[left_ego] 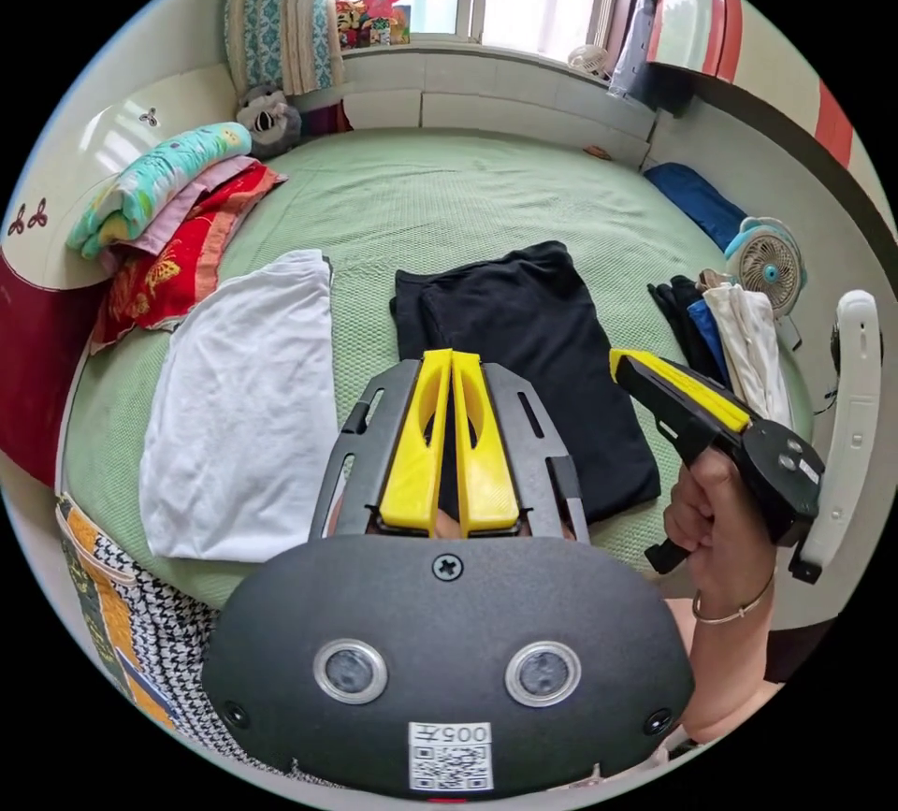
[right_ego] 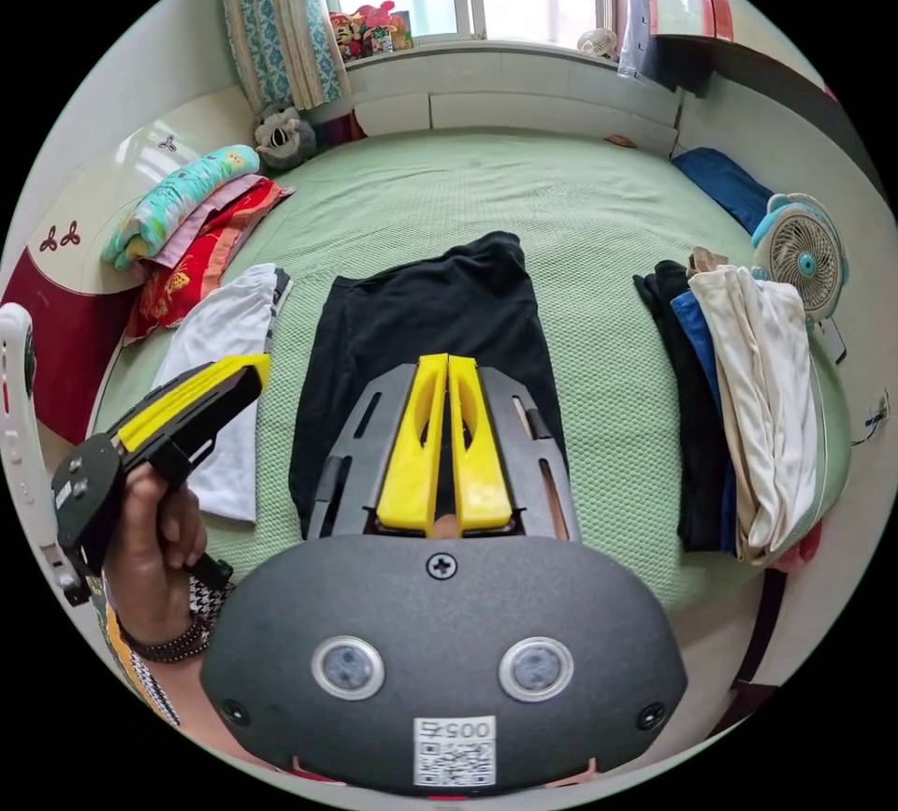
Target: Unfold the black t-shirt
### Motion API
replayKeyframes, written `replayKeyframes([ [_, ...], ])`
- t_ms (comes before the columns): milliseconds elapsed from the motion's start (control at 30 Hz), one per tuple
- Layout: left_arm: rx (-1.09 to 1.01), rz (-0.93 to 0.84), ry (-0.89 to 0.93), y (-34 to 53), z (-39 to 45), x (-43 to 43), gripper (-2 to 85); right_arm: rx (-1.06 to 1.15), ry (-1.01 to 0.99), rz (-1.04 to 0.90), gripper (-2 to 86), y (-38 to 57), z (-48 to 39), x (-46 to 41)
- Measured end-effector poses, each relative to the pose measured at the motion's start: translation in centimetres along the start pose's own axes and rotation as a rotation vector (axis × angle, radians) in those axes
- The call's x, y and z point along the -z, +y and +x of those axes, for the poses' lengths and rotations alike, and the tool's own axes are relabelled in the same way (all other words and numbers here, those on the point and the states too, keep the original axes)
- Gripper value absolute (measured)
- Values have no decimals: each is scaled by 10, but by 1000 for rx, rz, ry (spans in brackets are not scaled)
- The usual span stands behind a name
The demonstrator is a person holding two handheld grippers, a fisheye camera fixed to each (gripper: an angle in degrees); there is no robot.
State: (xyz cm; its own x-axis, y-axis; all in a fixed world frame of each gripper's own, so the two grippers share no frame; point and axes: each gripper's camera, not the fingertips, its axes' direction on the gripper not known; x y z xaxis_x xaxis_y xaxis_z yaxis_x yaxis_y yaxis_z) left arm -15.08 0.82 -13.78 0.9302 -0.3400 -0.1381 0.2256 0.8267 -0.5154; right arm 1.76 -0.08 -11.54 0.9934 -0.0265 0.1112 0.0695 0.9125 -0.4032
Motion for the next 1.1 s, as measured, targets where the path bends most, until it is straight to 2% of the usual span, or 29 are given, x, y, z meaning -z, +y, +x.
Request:
replayKeyframes([
  [233,23,96,83,12,-3,8,-3,21,4,44,-9,24,7,10],
  [467,-30,191,-10,24,10,10,-3,29,40,61,-9,37,10,10],
  [1100,-48,161,-57,36,15,-6,32,38,-47,66,55,56,19,6],
])
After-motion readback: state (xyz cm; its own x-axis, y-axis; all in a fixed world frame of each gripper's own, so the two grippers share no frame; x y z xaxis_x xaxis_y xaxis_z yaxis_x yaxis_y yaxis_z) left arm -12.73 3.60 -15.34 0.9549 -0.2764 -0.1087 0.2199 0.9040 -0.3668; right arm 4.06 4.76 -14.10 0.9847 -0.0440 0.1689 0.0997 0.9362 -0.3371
